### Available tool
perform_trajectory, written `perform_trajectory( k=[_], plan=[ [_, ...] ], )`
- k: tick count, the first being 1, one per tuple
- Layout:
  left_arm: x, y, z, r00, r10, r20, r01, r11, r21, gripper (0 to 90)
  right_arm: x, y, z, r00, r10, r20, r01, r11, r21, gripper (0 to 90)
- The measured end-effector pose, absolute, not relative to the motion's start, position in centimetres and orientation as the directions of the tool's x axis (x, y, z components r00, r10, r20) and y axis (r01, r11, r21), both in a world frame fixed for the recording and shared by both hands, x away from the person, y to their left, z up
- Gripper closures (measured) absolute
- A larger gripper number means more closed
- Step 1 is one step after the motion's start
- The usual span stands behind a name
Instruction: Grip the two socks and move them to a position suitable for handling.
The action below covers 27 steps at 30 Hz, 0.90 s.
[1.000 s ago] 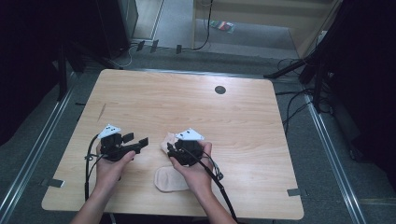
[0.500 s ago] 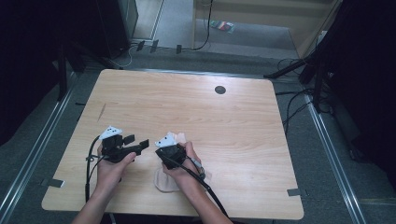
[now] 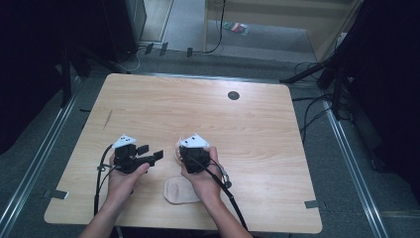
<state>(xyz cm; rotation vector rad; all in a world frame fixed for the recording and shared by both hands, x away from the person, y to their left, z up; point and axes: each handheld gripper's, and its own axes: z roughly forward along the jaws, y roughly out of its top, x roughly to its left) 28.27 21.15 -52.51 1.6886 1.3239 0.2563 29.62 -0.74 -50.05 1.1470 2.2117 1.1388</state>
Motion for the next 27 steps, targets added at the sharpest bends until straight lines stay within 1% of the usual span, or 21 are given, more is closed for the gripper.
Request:
perform_trajectory(
  k=[7, 8, 12, 14, 19, 25, 27],
  plan=[
    [28.2, 19.1, -52.9, 0.428, 0.827, -0.365, 0.655, -0.005, 0.756, 35.6, 30.0, -3.0, -48.9, -0.522, 0.851, 0.062, 0.487, 0.237, 0.841, 86.4],
    [28.3, 18.8, -52.9, 0.438, 0.819, -0.372, 0.659, -0.011, 0.752, 38.9, 30.2, -3.5, -48.7, -0.514, 0.855, 0.069, 0.490, 0.227, 0.841, 86.4],
    [28.4, 18.0, -53.2, 0.437, 0.816, -0.378, 0.673, -0.018, 0.739, 44.4, 30.6, -5.0, -48.6, -0.494, 0.865, 0.088, 0.502, 0.200, 0.842, 85.6],
    [28.5, 17.8, -53.3, 0.432, 0.815, -0.385, 0.682, -0.016, 0.731, 44.8, 30.7, -5.7, -48.7, -0.478, 0.872, 0.106, 0.509, 0.176, 0.843, 85.6],
    [28.6, 17.6, -53.3, 0.430, 0.824, -0.368, 0.675, -0.023, 0.738, 46.7, 31.0, -7.2, -49.1, -0.449, 0.884, 0.133, 0.520, 0.138, 0.843, 85.4],
    [28.8, 17.3, -53.0, 0.415, 0.825, -0.384, 0.665, 0.013, 0.746, 47.3, 31.7, -9.1, -49.7, -0.420, 0.889, 0.185, 0.551, 0.087, 0.830, 82.5],
    [29.0, 17.2, -52.9, 0.417, 0.828, -0.374, 0.664, 0.004, 0.747, 47.4, 31.8, -9.6, -49.9, -0.411, 0.888, 0.204, 0.564, 0.072, 0.823, 82.1]
  ],
)
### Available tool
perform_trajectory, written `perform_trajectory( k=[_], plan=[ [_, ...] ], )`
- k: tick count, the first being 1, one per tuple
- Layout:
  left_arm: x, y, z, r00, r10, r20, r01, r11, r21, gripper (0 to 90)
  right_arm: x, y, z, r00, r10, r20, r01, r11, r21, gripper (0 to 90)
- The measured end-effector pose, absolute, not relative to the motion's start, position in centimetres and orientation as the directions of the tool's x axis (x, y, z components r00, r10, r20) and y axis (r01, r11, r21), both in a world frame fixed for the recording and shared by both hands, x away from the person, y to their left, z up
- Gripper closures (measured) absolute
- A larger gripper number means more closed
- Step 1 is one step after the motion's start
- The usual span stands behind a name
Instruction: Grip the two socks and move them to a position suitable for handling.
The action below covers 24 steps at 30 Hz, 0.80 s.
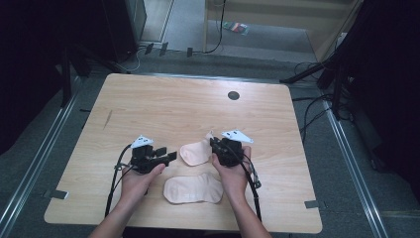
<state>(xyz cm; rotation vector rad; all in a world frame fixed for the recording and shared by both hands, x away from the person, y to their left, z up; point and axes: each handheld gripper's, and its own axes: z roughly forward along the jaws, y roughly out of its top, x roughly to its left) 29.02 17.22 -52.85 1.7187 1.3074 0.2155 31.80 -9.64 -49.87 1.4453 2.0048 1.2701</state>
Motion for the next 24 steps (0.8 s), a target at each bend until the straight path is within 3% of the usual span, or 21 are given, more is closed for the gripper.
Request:
perform_trajectory(
  k=[12, 18, 24],
  plan=[
    [29.5, 17.1, -53.1, 0.403, 0.837, -0.371, 0.665, 0.011, 0.747, 48.0, 32.6, -14.2, -51.2, -0.294, 0.936, 0.194, 0.598, 0.022, 0.801, 62.4],
    [29.8, 17.6, -53.0, 0.394, 0.827, -0.402, 0.661, 0.049, 0.749, 48.0, 32.8, -15.7, -51.2, -0.278, 0.944, 0.177, 0.590, 0.022, 0.807, 60.2],
    [30.3, 16.8, -53.3, 0.413, 0.816, -0.404, 0.677, 0.022, 0.736, 47.2, 33.3, -15.5, -51.3, -0.328, 0.930, 0.169, 0.592, 0.063, 0.804, 60.6]
  ],
)
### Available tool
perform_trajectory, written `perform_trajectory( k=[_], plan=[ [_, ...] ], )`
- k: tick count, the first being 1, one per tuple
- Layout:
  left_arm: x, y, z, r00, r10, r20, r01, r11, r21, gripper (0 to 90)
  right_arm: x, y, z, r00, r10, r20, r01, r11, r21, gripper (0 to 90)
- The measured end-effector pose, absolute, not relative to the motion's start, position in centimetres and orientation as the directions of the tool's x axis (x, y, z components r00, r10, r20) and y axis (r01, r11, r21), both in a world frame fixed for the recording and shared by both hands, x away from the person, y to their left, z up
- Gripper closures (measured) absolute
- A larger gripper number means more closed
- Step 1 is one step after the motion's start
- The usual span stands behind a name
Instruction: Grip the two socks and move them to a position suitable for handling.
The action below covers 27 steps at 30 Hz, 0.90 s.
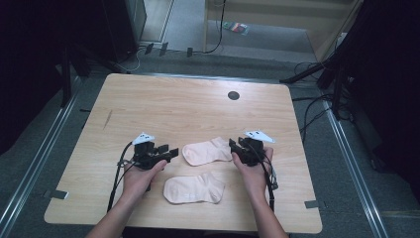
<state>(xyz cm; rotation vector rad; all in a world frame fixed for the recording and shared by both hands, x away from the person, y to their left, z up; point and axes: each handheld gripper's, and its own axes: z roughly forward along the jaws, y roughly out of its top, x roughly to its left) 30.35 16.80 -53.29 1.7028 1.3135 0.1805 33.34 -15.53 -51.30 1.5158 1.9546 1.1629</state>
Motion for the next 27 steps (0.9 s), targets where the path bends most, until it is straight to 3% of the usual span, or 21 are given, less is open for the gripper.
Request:
perform_trajectory(
  k=[11, 19, 24, 27],
  plan=[
    [31.5, 14.3, -53.3, 0.406, 0.819, -0.404, 0.711, -0.006, 0.703, 51.0, 35.1, -15.8, -53.4, -0.306, 0.941, 0.141, 0.637, 0.093, 0.766, 59.0],
    [32.3, 13.0, -54.4, 0.370, 0.861, -0.350, 0.743, -0.049, 0.667, 55.8, 35.5, -15.5, -54.1, -0.320, 0.932, 0.169, 0.653, 0.088, 0.752, 57.0],
    [32.4, 12.8, -54.4, 0.384, 0.857, -0.345, 0.738, -0.061, 0.672, 62.1, 35.5, -15.4, -54.2, -0.296, 0.941, 0.162, 0.664, 0.080, 0.743, 63.9],
    [32.4, 12.8, -54.4, 0.373, 0.868, -0.329, 0.737, -0.062, 0.673, 72.1, 35.4, -15.4, -54.2, -0.312, 0.932, 0.184, 0.663, 0.075, 0.745, 68.7]
  ],
)
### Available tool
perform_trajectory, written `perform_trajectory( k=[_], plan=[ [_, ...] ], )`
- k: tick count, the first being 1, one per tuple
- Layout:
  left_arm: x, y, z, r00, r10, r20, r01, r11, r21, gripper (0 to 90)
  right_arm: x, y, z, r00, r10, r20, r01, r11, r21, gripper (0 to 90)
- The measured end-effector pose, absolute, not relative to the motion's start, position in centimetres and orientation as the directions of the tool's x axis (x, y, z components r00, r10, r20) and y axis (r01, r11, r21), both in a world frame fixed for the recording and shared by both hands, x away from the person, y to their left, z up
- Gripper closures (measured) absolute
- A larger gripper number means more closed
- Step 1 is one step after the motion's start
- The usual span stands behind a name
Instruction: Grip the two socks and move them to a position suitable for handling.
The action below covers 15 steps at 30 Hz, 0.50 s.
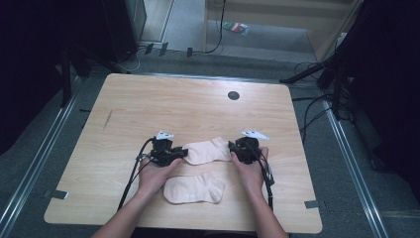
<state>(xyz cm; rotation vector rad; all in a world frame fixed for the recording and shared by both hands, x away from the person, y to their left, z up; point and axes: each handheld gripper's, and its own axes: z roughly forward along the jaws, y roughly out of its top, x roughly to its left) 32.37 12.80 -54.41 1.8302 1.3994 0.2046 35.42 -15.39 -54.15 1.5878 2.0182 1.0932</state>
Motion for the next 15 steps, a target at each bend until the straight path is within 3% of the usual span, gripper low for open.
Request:
perform_trajectory(
  k=[7, 10, 15],
  plan=[
    [32.36, 12.86, -54.48, 0.396, 0.867, -0.302, 0.735, -0.102, 0.670, 89.3, 35.26, -15.03, -54.37, -0.322, 0.934, 0.158, 0.670, 0.107, 0.735, 78.6],
    [32.33, 12.88, -54.40, 0.411, 0.865, -0.290, 0.731, -0.122, 0.671, 90.0, 35.17, -14.78, -54.39, -0.340, 0.930, 0.142, 0.662, 0.130, 0.738, 85.9],
    [32.28, 13.25, -54.33, 0.420, 0.860, -0.291, 0.732, -0.131, 0.669, 90.0, 34.99, -14.63, -54.24, -0.353, 0.927, 0.128, 0.656, 0.148, 0.740, 88.8]
  ],
)
